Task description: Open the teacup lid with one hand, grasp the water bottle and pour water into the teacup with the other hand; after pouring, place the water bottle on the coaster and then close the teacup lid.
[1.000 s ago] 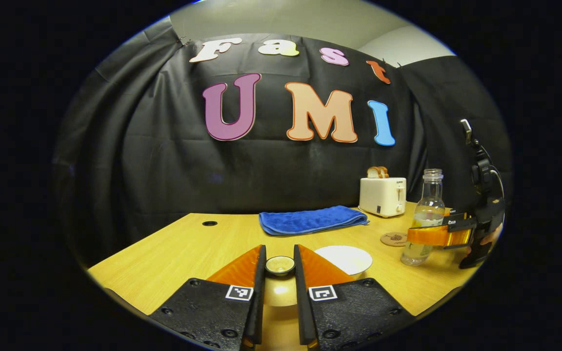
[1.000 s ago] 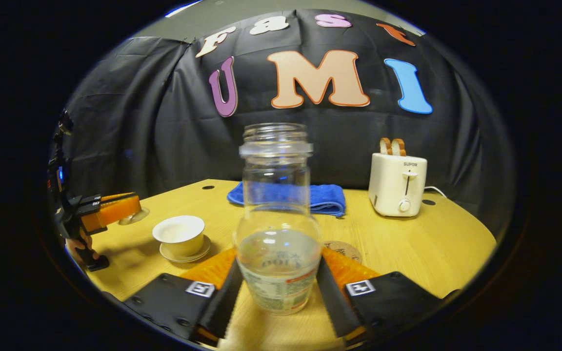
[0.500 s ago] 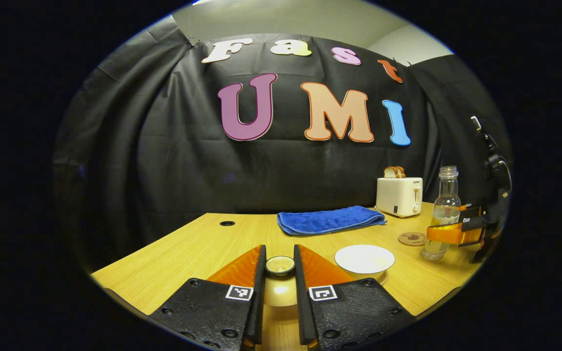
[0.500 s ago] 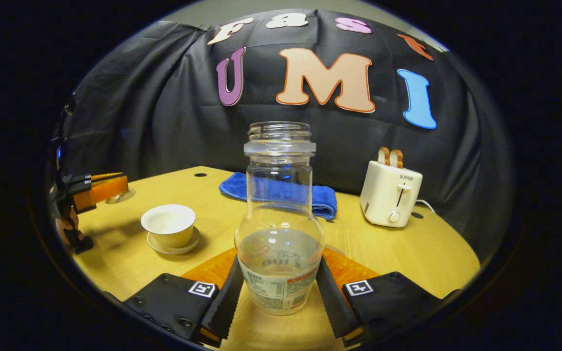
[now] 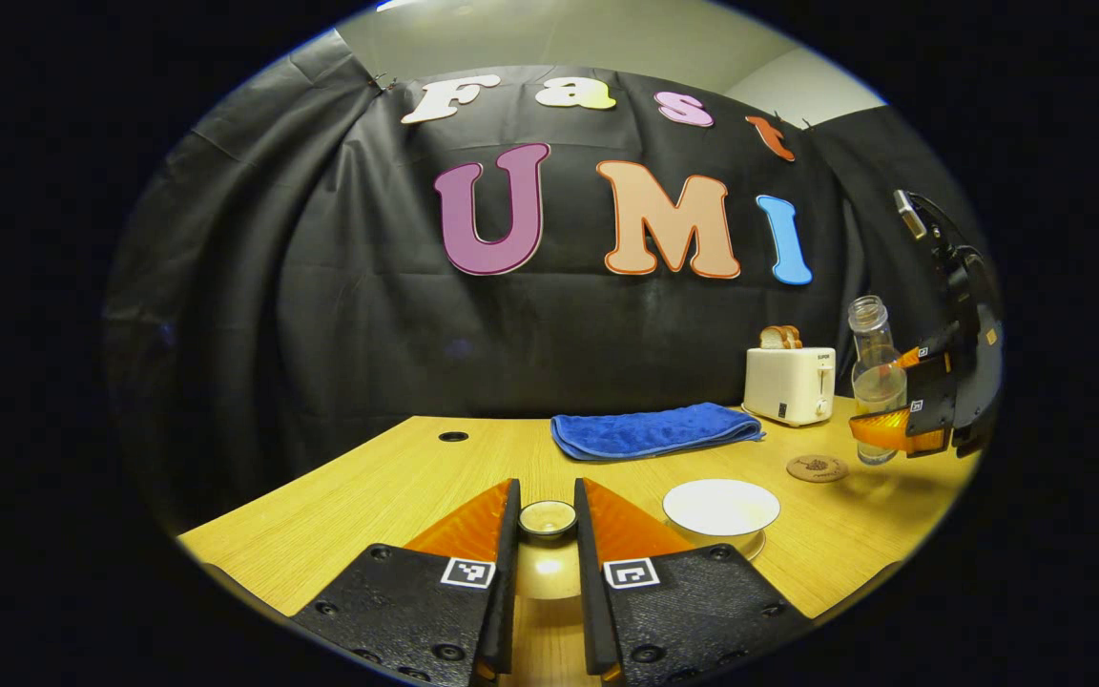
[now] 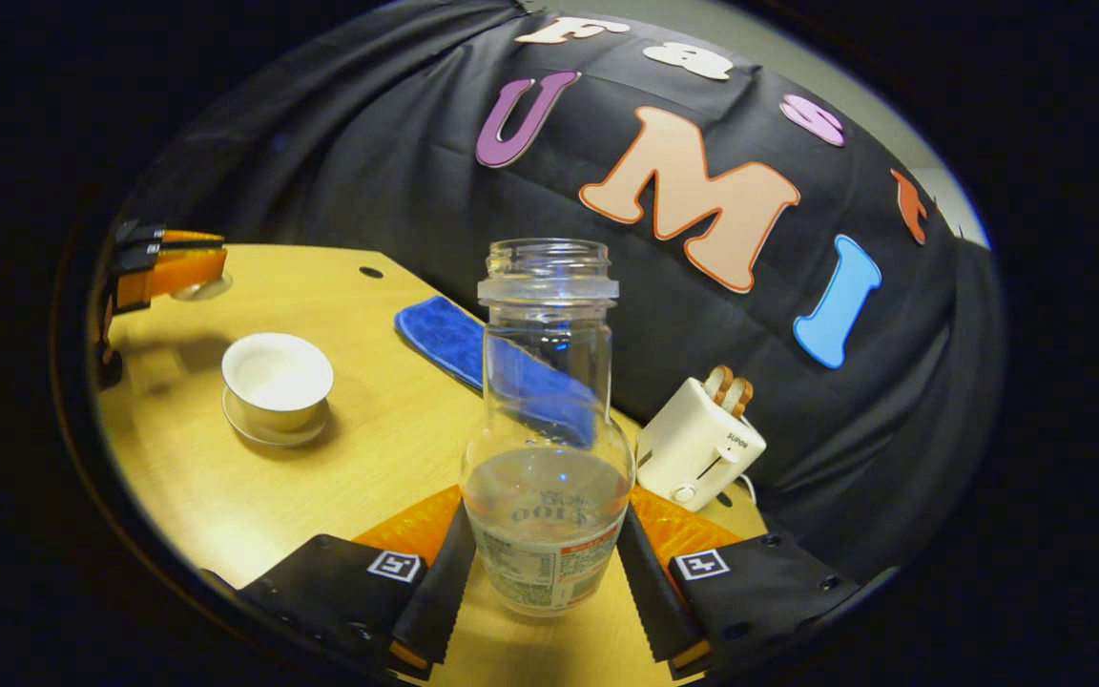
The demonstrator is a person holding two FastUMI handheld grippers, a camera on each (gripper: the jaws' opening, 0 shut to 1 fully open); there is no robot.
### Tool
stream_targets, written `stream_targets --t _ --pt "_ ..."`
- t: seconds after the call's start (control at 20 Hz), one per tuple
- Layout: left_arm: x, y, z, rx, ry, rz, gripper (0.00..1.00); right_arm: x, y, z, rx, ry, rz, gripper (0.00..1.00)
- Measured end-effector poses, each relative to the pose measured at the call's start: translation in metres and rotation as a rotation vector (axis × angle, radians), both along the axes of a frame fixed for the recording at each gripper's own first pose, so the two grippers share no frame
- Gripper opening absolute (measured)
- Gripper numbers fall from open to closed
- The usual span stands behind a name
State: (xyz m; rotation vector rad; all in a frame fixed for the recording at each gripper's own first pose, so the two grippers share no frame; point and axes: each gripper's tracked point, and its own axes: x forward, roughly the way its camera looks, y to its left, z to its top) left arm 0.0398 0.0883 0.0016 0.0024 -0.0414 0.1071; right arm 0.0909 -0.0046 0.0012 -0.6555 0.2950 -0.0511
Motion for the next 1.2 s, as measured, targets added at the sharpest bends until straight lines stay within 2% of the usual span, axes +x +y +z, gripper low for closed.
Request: stream_targets --t 0.4,0.7,0.95,1.05,1.1,1.2 --pt "0.002 0.0 0.0 -0.001 -0.001 0.0 0.27 0.015 0.021 -0.024 -0.247 0.098 0.027 0.8" --pt "0.001 -0.001 -0.001 -0.002 -0.001 0.0 0.27 0.011 0.04 -0.031 -0.447 0.107 0.049 0.8" --pt "0.001 -0.002 -0.001 -0.002 -0.001 -0.004 0.27 0.011 0.058 -0.034 -0.658 0.076 0.079 0.8" --pt "0.002 -0.001 -0.001 -0.002 0.0 -0.004 0.27 0.011 0.065 -0.035 -0.708 0.077 0.091 0.82" --pt "0.0 -0.001 -0.001 -0.003 -0.001 -0.004 0.27 0.012 0.066 -0.034 -0.726 0.081 0.098 0.79" --pt "0.001 -0.002 -0.002 -0.003 0.0 -0.004 0.27 0.015 0.065 -0.031 -0.769 0.077 0.1 0.82"
